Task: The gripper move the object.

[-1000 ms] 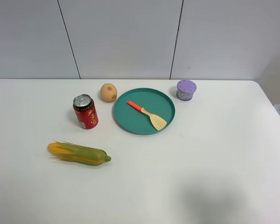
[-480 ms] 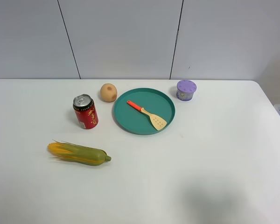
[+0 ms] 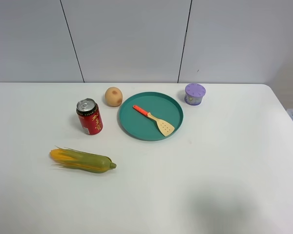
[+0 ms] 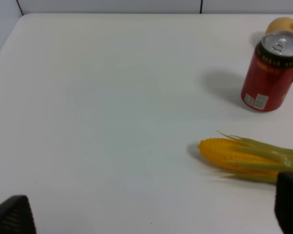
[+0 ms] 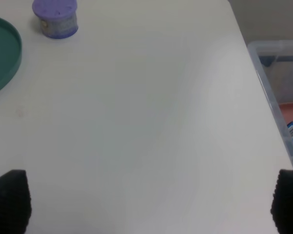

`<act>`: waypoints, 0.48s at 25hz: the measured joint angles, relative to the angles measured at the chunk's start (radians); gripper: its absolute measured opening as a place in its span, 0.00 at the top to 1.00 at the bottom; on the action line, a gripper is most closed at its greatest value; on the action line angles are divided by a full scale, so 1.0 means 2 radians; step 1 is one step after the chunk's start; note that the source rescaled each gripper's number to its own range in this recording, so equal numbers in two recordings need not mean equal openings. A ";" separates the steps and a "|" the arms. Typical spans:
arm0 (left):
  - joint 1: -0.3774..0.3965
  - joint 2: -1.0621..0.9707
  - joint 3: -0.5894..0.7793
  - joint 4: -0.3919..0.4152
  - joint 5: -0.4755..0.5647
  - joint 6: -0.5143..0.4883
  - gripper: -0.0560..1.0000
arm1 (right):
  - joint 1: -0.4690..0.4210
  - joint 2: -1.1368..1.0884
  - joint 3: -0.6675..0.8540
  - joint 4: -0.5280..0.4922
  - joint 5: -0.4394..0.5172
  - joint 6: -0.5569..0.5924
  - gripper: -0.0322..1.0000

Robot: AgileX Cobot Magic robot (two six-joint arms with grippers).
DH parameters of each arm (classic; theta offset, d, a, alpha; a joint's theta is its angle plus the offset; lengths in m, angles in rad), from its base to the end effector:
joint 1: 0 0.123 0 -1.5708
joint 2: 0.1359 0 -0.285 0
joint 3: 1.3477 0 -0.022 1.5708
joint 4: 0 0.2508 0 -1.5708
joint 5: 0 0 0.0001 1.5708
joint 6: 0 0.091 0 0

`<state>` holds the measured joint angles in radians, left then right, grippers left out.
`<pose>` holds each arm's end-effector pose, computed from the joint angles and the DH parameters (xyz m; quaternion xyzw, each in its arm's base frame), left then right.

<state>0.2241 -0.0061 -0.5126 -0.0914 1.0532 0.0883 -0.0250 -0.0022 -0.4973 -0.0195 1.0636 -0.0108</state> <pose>-0.0054 -0.0086 0.2816 -0.0553 0.8436 0.0377 0.5327 -0.0050 -0.0014 0.2763 0.0065 0.8541 -0.0191 0.5198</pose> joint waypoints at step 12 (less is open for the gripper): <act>0.000 0.000 0.000 0.001 0.000 0.000 0.00 | 0.000 0.000 0.000 0.000 0.000 0.000 0.00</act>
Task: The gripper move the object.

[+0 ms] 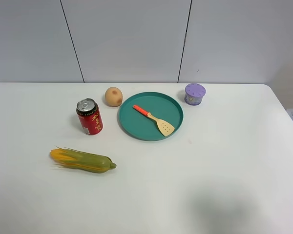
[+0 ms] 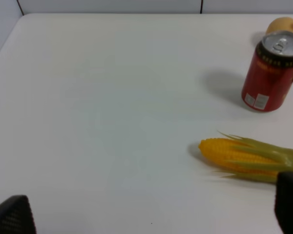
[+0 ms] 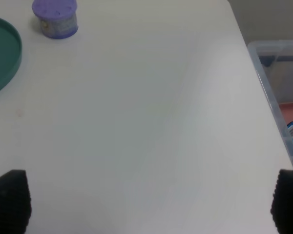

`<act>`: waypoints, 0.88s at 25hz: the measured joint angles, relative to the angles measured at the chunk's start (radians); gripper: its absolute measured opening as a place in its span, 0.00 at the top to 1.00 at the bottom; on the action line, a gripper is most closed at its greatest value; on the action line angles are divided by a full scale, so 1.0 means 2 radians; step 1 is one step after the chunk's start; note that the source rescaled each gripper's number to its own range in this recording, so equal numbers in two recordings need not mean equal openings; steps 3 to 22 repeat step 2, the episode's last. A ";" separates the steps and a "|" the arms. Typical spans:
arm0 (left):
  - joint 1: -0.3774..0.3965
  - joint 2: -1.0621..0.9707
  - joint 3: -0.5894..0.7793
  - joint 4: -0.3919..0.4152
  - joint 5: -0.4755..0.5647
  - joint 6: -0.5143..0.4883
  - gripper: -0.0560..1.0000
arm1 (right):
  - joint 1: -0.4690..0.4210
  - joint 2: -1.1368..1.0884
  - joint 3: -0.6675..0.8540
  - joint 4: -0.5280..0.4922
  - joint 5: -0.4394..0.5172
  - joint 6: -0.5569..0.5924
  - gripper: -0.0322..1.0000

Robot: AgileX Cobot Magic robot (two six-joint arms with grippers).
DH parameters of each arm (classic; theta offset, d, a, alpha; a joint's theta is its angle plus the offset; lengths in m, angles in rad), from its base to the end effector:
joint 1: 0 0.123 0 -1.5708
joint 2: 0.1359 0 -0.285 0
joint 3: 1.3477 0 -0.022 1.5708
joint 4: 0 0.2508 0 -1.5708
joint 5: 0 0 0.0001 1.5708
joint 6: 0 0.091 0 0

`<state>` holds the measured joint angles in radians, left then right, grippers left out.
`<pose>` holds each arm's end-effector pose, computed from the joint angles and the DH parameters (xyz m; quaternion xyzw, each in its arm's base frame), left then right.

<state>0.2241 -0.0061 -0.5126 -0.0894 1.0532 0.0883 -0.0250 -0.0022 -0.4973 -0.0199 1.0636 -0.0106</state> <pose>-0.0054 -0.0085 0.2816 -0.0554 0.8437 0.0387 0.5326 -0.0050 -0.0015 0.2763 0.0065 0.8540 -0.0192 0.5198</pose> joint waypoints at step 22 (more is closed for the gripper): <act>0.000 0.000 0.000 0.000 0.000 0.000 0.00 | 0.000 0.000 0.000 0.000 0.000 0.000 0.00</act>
